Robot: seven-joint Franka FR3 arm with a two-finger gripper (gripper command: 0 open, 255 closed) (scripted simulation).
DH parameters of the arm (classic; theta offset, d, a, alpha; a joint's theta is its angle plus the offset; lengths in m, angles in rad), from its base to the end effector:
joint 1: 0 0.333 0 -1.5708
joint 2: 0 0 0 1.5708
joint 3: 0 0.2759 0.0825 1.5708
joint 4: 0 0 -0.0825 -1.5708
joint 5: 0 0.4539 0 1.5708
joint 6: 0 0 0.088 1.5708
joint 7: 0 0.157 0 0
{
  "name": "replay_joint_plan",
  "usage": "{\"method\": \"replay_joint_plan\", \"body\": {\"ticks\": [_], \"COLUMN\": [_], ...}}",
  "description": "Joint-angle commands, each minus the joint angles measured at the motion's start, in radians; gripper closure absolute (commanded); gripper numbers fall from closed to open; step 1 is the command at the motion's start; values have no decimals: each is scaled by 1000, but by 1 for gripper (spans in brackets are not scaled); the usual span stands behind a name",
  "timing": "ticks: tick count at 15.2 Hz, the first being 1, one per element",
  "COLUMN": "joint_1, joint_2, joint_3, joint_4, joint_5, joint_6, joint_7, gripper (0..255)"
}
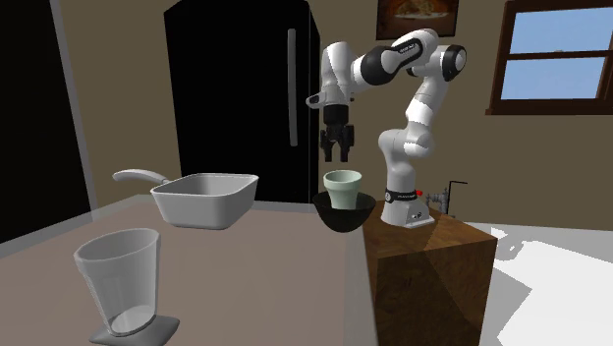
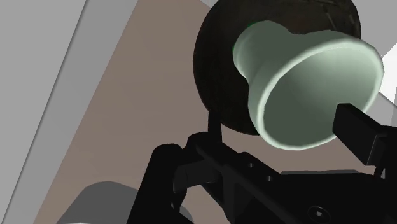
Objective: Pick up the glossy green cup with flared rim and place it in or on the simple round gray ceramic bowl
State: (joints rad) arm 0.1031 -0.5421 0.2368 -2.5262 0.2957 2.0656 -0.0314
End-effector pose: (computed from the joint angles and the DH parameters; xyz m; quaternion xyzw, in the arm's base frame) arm 0.4480 0.1739 0.3502 -0.9911 -0.1051 -0.0278 0.0764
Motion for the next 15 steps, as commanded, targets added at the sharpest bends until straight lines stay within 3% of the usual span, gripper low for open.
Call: {"method": "replay_joint_plan", "body": {"ticks": [1, 3, 7, 15], "joint_1": [0, 0, -11, -10], "joint_2": [0, 0, -40, -40], "joint_3": [0, 0, -28, -28], "joint_4": [0, 0, 96, 96], "joint_5": [0, 0, -22, -22], "joint_6": [0, 0, -137, -137], "joint_7": [0, 0, 5, 5], "gripper": [0, 0, 0, 0]}}
